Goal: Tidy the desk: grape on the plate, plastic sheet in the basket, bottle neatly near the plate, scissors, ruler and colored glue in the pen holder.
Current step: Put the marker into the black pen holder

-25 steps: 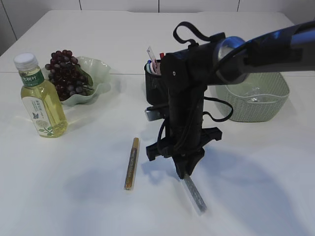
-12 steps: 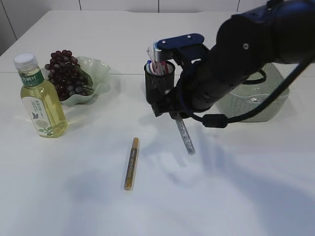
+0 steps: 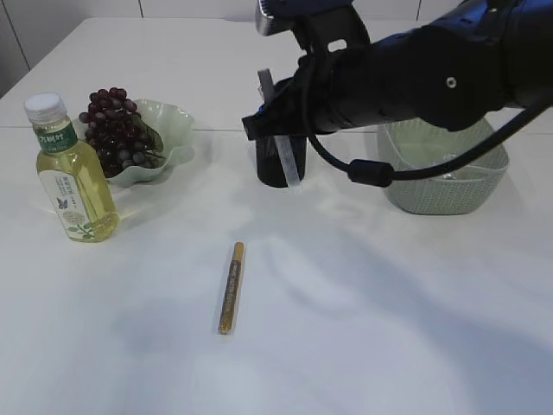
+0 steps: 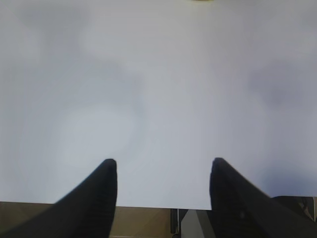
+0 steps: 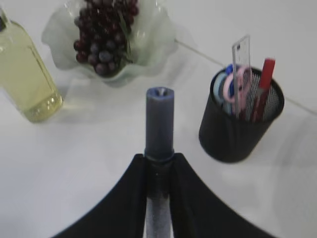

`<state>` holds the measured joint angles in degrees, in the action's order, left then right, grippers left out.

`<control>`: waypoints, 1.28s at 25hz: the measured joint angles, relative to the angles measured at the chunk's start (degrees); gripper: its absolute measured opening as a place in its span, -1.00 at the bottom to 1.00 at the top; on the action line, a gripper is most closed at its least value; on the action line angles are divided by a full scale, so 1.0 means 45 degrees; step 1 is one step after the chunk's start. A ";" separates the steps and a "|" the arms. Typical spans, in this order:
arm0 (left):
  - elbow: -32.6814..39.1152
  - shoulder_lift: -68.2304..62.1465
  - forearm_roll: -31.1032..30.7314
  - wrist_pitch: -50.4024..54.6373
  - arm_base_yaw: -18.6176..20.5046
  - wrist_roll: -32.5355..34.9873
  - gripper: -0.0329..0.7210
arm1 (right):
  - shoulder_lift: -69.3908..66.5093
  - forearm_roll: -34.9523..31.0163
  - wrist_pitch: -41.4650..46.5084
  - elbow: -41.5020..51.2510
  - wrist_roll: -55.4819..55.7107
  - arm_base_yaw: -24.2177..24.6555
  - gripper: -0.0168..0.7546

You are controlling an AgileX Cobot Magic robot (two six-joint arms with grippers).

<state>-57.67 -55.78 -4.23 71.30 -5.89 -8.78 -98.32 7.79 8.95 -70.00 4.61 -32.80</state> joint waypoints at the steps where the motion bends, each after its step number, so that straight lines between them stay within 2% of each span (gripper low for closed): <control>1: 0.0000 0.0000 0.0000 0.0000 0.0000 0.0000 0.24 | 0.0000 0.0061 -0.0516 0.0000 0.0000 0.0054 -0.62; 7: 0.0000 0.0000 0.0000 0.0000 0.0000 0.0000 0.24 | -0.0032 0.0086 -0.2480 -0.0506 -0.0030 0.0935 -0.62; 14: 0.0000 0.0000 0.0000 -0.0097 0.0000 0.0000 0.24 | -0.1558 0.0086 -0.4063 -0.2493 -0.0030 0.1888 -0.62; 22: 0.0000 0.0000 -0.0225 -0.0654 0.0000 0.0000 0.24 | -0.4175 0.0086 -0.4183 -0.4853 -0.0030 0.2287 -0.62; 32: 0.0000 0.0000 -0.0629 -0.0699 0.0000 0.0000 0.24 | -0.5549 0.0086 -0.4159 -0.5433 -0.0030 0.2408 -0.62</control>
<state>-57.67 -55.78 -7.07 68.16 -5.89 -8.78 -123.29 8.18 -9.77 -94.44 4.48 -21.96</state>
